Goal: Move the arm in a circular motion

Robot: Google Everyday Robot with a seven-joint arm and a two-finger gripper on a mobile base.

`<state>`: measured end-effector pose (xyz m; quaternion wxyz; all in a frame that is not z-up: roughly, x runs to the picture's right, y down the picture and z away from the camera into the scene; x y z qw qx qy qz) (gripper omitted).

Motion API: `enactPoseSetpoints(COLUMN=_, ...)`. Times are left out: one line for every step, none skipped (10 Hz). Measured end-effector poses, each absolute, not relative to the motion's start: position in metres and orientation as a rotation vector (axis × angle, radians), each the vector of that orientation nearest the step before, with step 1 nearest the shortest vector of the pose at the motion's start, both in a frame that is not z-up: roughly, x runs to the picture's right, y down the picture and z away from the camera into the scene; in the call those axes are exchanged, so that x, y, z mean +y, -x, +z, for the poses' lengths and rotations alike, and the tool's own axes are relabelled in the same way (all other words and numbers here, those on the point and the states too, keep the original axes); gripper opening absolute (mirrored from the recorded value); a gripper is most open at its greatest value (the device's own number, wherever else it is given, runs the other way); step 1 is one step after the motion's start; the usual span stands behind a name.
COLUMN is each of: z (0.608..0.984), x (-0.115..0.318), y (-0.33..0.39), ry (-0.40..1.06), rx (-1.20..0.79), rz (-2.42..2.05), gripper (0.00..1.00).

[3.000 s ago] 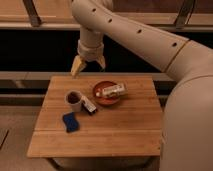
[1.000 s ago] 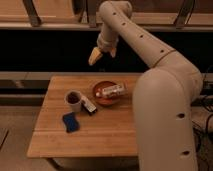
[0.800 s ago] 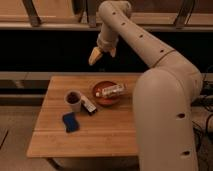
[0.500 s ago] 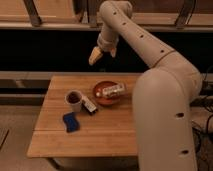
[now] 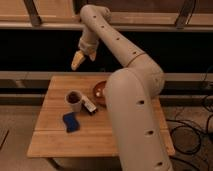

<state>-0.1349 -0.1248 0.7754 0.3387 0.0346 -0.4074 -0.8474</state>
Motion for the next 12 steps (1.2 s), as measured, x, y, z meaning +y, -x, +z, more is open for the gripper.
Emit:
enactPoseSetpoints(z=0.774, x=-0.118, y=0.146, ry=-0.102, rx=-1.104, rz=-2.220, gripper=0.80)
enactPoseSetpoints(z=0.770, x=-0.111, y=0.153, ry=-0.105, rx=-1.152, rz=-2.233, gripper=0.80)
enactPoseSetpoints(z=0.765, x=-0.104, y=0.153, ry=-0.096, rx=-1.188, rz=-2.241, gripper=0.80)
enactPoseSetpoints(z=0.757, x=-0.096, y=0.148, ry=-0.073, rx=-1.224, rz=-2.254, gripper=0.80)
enactPoseSetpoints(z=0.750, x=-0.088, y=0.139, ry=-0.043, rx=-1.246, rz=-2.264, gripper=0.80)
enactPoseSetpoints(z=0.747, x=-0.081, y=0.134, ry=-0.021, rx=-1.260, rz=-2.269, gripper=0.80)
enactPoseSetpoints(z=0.750, x=-0.073, y=0.135, ry=-0.003, rx=-1.277, rz=-2.273, gripper=0.80)
enactPoseSetpoints(z=0.749, x=-0.073, y=0.136, ry=-0.004, rx=-1.277, rz=-2.276, gripper=0.80)
enactPoseSetpoints(z=0.748, x=-0.073, y=0.130, ry=0.010, rx=-1.265, rz=-2.279, gripper=0.80)
enactPoseSetpoints(z=0.745, x=-0.074, y=0.104, ry=0.070, rx=-1.223, rz=-2.271, gripper=0.80)
enactPoseSetpoints(z=0.740, x=-0.078, y=0.059, ry=0.172, rx=-1.135, rz=-2.253, gripper=0.80)
enactPoseSetpoints(z=0.735, x=-0.082, y=0.017, ry=0.259, rx=-1.051, rz=-2.229, gripper=0.80)
